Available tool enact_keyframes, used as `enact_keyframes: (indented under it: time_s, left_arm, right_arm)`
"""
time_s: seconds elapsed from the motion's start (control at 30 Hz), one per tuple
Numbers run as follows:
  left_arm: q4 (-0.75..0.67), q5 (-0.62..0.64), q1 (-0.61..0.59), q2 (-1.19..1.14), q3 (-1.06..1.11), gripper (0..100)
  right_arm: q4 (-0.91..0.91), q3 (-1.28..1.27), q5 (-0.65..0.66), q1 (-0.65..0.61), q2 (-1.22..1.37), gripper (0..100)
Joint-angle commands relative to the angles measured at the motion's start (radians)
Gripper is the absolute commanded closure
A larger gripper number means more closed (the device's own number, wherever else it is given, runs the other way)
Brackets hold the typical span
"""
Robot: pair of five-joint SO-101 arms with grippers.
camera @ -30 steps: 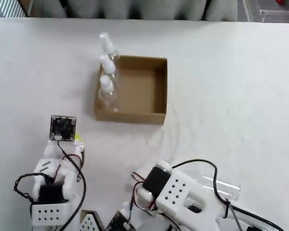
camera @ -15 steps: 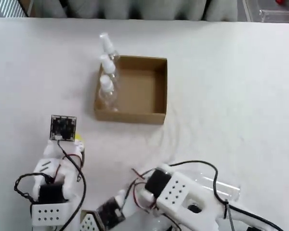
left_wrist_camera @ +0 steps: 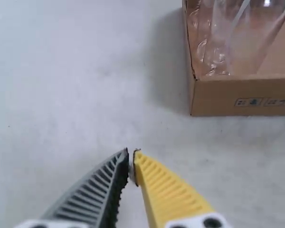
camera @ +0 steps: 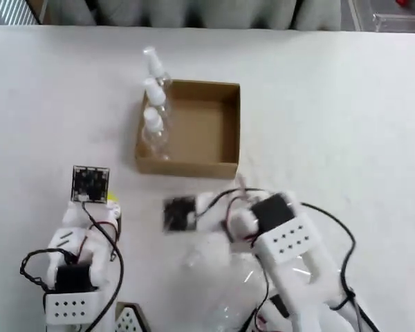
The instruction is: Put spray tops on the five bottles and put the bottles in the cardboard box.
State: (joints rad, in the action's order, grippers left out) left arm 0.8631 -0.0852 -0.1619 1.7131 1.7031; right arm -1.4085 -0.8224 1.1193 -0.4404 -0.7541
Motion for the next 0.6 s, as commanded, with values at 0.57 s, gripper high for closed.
enact_keyframes:
  time_s: [0.57]
  left_arm:
    - [0.089,-0.002,-0.004,0.016,-0.058,97]
  right_arm:
    - [-0.056,-0.028,-0.130,0.466,-0.018,98.2]
